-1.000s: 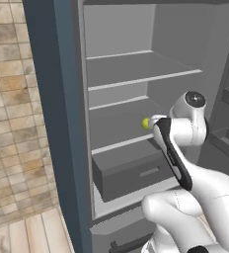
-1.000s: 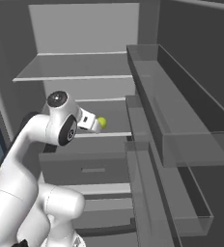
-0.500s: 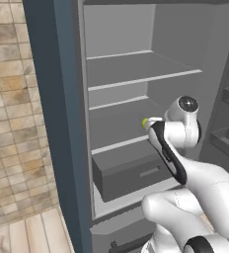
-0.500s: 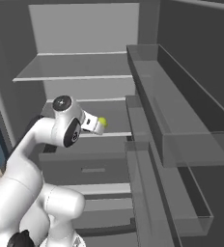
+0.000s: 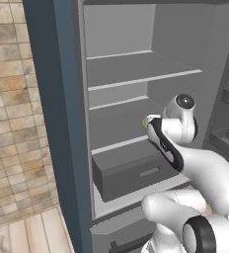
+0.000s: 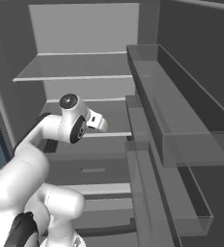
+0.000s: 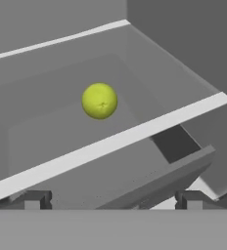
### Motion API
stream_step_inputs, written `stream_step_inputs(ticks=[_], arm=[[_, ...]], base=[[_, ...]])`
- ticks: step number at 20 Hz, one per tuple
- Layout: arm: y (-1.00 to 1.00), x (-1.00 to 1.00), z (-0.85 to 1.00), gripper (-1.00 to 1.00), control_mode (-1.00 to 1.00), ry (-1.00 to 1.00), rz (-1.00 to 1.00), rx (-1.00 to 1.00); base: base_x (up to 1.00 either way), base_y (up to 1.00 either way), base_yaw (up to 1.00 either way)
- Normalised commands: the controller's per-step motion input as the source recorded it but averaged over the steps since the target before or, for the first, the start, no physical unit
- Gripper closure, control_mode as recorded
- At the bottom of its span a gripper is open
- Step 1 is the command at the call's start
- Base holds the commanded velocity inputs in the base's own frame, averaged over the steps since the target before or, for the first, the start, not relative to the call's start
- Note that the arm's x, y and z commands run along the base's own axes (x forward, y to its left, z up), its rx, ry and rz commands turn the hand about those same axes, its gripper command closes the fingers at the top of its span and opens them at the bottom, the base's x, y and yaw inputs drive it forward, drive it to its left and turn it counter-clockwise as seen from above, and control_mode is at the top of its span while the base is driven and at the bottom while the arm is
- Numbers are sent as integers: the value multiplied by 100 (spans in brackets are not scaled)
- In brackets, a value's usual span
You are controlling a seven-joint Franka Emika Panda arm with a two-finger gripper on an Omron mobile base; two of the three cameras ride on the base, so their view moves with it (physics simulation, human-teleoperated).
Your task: Retrieve the tangerine and pear from the fridge and place them into the bowl on the dining table.
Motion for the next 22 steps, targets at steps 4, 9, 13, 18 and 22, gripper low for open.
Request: stream_step_inputs(ticks=[4,9,13,18,22], arm=[[-4,31,-11,-100,-100,0,0,0],[0,27,-20,-100,-100,0,0,0],[0,28,-18,-100,-100,0,0,0],[-2,33,-11,-100,-100,1,0,0],[-6,28,-9,-100,-100,4,0,0]], base=[[0,0,0],[0,0,0],[0,0,0],[0,0,0],[0,0,0]])
